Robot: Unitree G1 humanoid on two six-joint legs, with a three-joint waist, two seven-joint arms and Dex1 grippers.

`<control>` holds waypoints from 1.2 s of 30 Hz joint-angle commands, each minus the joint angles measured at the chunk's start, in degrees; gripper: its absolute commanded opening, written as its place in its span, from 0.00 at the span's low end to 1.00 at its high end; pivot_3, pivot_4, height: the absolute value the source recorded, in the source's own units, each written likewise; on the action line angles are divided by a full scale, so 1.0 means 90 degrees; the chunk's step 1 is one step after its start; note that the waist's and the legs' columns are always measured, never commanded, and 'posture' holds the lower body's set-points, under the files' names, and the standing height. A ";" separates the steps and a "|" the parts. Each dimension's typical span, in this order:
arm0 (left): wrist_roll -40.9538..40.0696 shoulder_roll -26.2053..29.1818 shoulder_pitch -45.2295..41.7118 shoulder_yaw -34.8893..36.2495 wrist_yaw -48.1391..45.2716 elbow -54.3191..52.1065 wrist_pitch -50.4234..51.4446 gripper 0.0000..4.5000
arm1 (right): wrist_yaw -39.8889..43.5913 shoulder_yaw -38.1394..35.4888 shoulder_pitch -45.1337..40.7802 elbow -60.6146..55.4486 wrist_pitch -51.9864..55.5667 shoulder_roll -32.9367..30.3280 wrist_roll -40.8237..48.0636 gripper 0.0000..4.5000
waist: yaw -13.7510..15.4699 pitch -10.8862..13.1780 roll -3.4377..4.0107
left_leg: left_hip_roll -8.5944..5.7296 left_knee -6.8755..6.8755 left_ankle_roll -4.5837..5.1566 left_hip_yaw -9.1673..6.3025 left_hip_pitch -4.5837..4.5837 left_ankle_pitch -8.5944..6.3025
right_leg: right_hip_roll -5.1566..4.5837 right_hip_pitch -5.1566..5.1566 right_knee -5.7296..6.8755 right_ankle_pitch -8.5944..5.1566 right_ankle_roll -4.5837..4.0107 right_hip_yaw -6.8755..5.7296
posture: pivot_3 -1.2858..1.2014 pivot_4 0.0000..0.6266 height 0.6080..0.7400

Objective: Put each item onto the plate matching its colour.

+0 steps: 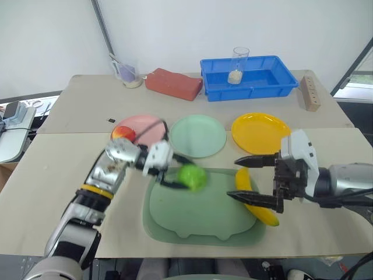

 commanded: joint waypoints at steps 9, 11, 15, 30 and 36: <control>0.0801 -0.1586 -0.1588 0.0970 0.3709 0.3200 -0.0377 0.65 | -0.2196 0.0977 -0.1632 0.0652 0.0261 0.1196 -0.0861 1.00 | 0.0008 -0.0001 0.0002 | -0.0007 -0.0005 0.0055 -0.0014 -0.0007 0.0035 | 0.0009 -0.0003 0.0002 0.0025 0.0061 0.0003 | 0.52 0.24 1.00; 0.0922 -0.1855 -0.1721 0.0998 0.4030 0.3742 -0.0543 0.65 | -0.2355 0.1037 -0.1669 0.0723 0.0337 0.1209 -0.1010 1.00 | 0.0017 -0.0001 0.0002 | -0.0007 -0.0006 0.0058 -0.0015 -0.0009 0.0037 | 0.0011 -0.0002 0.0003 0.0019 0.0071 0.0004 | 0.52 0.24 1.00; 0.1185 -0.2122 -0.1771 0.0928 0.4198 0.4453 -0.0882 0.65 | -0.2416 0.1059 -0.1644 0.0792 0.0437 0.1204 -0.1208 1.00 | 0.0016 -0.0003 0.0005 | -0.0008 -0.0010 0.0059 -0.0013 -0.0016 0.0038 | 0.0012 0.0003 0.0002 0.0010 0.0079 0.0007 | 0.52 0.24 1.00; 0.0569 -0.1655 -0.1591 0.1353 0.2675 0.3040 -0.0961 0.99 | -0.2542 0.0707 -0.1089 0.0403 0.0988 0.1107 -0.1127 1.00 | -0.0004 -0.0005 0.0008 | -0.0008 -0.0014 0.0057 -0.0016 -0.0032 0.0037 | 0.0013 0.0003 0.0016 0.0015 0.0073 0.0007 | 0.52 0.24 1.00; -0.0072 -0.0535 -0.0870 0.0678 0.0422 0.0170 0.0075 0.99 | -0.2363 0.0290 -0.0044 0.0152 0.1347 0.0783 -0.0921 1.00 | -0.0023 -0.0018 0.0029 | -0.0006 -0.0017 0.0058 -0.0016 -0.0028 0.0039 | 0.0015 0.0017 0.0018 0.0011 0.0064 0.0010 | 0.52 0.24 1.00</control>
